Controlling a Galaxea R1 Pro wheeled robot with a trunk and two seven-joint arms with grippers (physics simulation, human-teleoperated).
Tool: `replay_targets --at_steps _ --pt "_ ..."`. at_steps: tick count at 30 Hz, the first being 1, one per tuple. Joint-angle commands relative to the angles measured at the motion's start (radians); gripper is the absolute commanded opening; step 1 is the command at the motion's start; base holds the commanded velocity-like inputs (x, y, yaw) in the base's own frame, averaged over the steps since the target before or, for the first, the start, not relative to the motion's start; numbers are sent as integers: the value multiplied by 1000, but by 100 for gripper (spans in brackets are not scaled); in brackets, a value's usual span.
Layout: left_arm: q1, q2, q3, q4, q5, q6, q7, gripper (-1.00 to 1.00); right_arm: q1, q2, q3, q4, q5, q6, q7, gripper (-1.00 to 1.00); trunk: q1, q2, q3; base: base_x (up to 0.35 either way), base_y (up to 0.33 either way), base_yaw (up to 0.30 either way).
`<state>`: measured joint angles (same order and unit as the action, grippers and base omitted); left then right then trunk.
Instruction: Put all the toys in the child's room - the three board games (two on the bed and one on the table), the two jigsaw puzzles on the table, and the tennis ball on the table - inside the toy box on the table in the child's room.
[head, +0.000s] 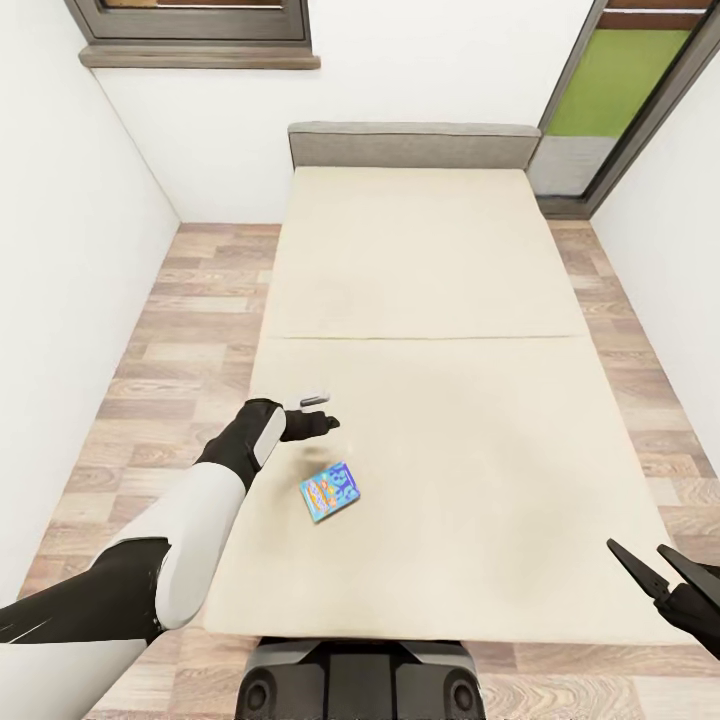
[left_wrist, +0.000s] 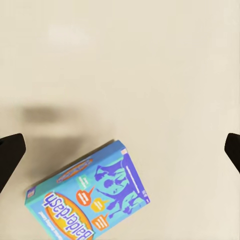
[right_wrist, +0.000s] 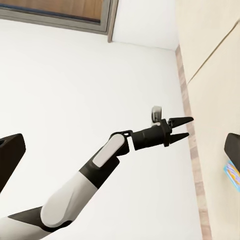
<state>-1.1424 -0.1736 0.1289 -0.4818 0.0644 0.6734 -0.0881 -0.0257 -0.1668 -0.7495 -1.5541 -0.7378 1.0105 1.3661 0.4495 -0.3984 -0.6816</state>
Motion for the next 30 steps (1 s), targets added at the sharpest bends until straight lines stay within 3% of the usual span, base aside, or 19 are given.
replay_targets --at_steps 1,30 --pt "0 -1 6 -1 5 6 0 100 0 0 0 0 -2 7 1 100 0 -2 -3 0 0 0" --pt "-1 -1 -15 -6 4 6 3 100 0 -1 -1 0 -3 6 1 100 0 -2 -50 0 0 0"
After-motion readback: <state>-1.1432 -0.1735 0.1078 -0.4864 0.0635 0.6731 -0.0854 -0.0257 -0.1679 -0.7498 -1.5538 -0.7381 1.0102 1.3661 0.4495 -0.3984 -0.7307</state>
